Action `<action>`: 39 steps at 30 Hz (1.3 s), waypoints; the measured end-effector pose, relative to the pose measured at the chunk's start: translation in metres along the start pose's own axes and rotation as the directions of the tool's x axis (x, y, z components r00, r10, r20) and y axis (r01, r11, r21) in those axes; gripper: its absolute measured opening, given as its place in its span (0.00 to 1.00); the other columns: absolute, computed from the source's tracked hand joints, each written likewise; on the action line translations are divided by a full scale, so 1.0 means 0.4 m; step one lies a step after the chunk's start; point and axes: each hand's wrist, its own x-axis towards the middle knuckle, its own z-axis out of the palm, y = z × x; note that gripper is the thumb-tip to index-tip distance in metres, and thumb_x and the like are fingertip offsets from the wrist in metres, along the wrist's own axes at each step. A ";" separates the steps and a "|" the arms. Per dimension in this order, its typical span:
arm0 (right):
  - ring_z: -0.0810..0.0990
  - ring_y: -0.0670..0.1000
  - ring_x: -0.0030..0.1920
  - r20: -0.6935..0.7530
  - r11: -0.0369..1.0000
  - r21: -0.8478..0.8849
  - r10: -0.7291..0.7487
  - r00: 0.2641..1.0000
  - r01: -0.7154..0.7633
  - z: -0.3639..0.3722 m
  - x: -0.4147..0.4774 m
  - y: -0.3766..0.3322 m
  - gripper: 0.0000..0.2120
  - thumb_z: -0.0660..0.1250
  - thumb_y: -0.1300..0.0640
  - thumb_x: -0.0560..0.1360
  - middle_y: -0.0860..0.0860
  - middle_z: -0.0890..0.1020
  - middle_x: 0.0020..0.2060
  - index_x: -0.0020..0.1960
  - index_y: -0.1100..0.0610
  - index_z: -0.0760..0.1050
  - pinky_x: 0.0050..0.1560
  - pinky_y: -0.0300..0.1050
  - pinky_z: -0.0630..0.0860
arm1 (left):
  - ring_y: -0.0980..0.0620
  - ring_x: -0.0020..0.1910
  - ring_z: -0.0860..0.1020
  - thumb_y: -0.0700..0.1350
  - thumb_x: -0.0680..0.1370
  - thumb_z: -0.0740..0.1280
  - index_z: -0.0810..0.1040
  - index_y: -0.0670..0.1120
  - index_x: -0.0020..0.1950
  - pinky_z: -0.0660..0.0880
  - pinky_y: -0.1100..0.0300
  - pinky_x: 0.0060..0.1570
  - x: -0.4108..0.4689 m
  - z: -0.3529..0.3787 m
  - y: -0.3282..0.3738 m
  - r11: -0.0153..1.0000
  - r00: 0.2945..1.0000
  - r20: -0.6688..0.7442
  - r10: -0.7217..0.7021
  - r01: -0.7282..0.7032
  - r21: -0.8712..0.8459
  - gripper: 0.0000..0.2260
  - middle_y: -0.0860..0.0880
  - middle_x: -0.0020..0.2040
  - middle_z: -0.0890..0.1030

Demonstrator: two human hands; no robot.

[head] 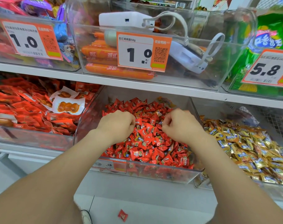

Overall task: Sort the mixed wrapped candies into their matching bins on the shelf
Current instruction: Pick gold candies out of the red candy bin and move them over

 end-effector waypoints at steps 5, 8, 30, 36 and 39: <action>0.84 0.51 0.46 0.166 0.991 -0.097 -0.081 0.983 0.098 0.016 -0.010 -0.015 0.10 0.70 0.58 0.77 0.41 0.83 0.41 0.43 0.46 0.85 0.50 0.53 0.84 | 0.42 0.51 0.83 0.50 0.81 0.70 0.82 0.56 0.60 0.74 0.54 0.43 0.002 0.008 0.006 0.995 1.000 0.017 -0.025 0.023 0.099 0.08 0.49 0.56 0.83; 0.83 0.49 0.45 0.117 0.992 -0.054 -0.106 0.987 0.113 0.021 -0.004 -0.022 0.05 0.73 0.55 0.76 0.40 0.82 0.39 0.43 0.46 0.85 0.49 0.52 0.83 | 0.43 0.53 0.83 0.52 0.79 0.73 0.82 0.56 0.60 0.73 0.54 0.43 0.008 0.017 0.002 0.993 1.000 0.003 -0.016 0.016 0.120 0.10 0.50 0.56 0.83; 0.84 0.56 0.49 0.157 0.982 -0.058 -0.171 0.973 0.182 0.101 -0.005 -0.118 0.07 0.76 0.48 0.72 0.48 0.84 0.46 0.49 0.47 0.84 0.48 0.50 0.80 | 0.51 0.31 0.77 0.46 0.80 0.65 0.74 0.50 0.53 0.70 0.55 0.32 0.027 0.003 -0.011 0.965 0.998 -0.064 -0.004 -0.012 -0.262 0.02 0.52 0.33 0.78; 0.76 0.57 0.33 -0.014 0.990 0.137 0.026 1.000 -0.024 0.039 -0.001 -0.079 0.18 0.62 0.47 0.76 0.53 0.76 0.30 0.32 0.55 0.70 0.34 0.47 0.69 | 0.50 0.46 0.80 0.52 0.83 0.66 0.78 0.60 0.52 0.80 0.48 0.47 0.032 0.014 -0.015 0.983 0.987 -0.028 0.157 -0.159 -0.092 0.02 0.57 0.47 0.81; 0.75 0.61 0.37 -0.107 0.987 0.150 0.066 0.992 -0.049 0.034 0.006 -0.057 0.24 0.60 0.45 0.83 0.54 0.73 0.30 0.31 0.55 0.67 0.39 0.49 0.69 | 0.51 0.43 0.77 0.51 0.83 0.67 0.71 0.61 0.53 0.79 0.49 0.45 0.038 0.024 -0.018 0.979 0.980 0.036 0.198 -0.196 -0.047 0.05 0.57 0.45 0.75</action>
